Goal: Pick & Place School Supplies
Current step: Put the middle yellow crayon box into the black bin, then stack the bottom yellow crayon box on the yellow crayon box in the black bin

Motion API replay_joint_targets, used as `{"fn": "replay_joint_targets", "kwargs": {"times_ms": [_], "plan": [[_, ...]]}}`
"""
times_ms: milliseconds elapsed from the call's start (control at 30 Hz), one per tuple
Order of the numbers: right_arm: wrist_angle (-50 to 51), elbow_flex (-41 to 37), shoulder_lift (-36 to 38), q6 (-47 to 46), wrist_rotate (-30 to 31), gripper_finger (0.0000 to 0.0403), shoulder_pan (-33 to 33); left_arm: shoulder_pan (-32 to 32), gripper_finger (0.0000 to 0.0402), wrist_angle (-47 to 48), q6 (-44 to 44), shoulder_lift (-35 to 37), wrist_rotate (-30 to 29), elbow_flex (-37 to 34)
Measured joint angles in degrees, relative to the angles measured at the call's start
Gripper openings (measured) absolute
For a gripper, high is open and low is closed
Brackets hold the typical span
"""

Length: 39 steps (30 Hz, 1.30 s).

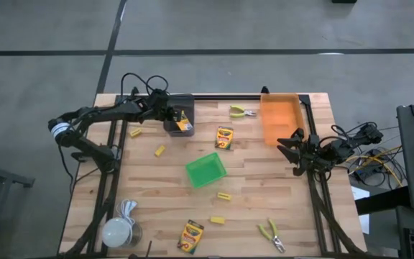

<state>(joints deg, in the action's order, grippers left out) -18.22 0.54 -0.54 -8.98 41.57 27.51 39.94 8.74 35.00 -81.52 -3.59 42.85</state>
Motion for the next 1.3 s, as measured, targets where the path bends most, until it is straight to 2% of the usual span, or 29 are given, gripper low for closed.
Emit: {"fn": "replay_joint_targets", "kwargs": {"times_ms": [233, 700, 1033, 1300], "plan": [[0.0, 0.01, -0.01, 0.0, 0.0, 0.0148, -0.02, 0.0, 0.0073, -0.88, 0.0, 0.13, 0.2, 0.0], [0.0, 0.02, 0.01, -0.01, -0.01, 0.0148, -0.02, 0.09, 0.0125, -1.69, -0.69, 0.9, 2.0, 1.35], [0.0, 0.0, 0.01, -0.01, 0.01, 0.0148, -0.02, -0.15, 0.0167, -0.34, -11.01, 9.29, 3.02, 8.39], [0.0, 0.0, 0.01, -0.01, 0.01, 0.0148, 0.0, -1.22, 0.019, 2.42, -14.34, 18.07, 7.69, 8.54]]}}
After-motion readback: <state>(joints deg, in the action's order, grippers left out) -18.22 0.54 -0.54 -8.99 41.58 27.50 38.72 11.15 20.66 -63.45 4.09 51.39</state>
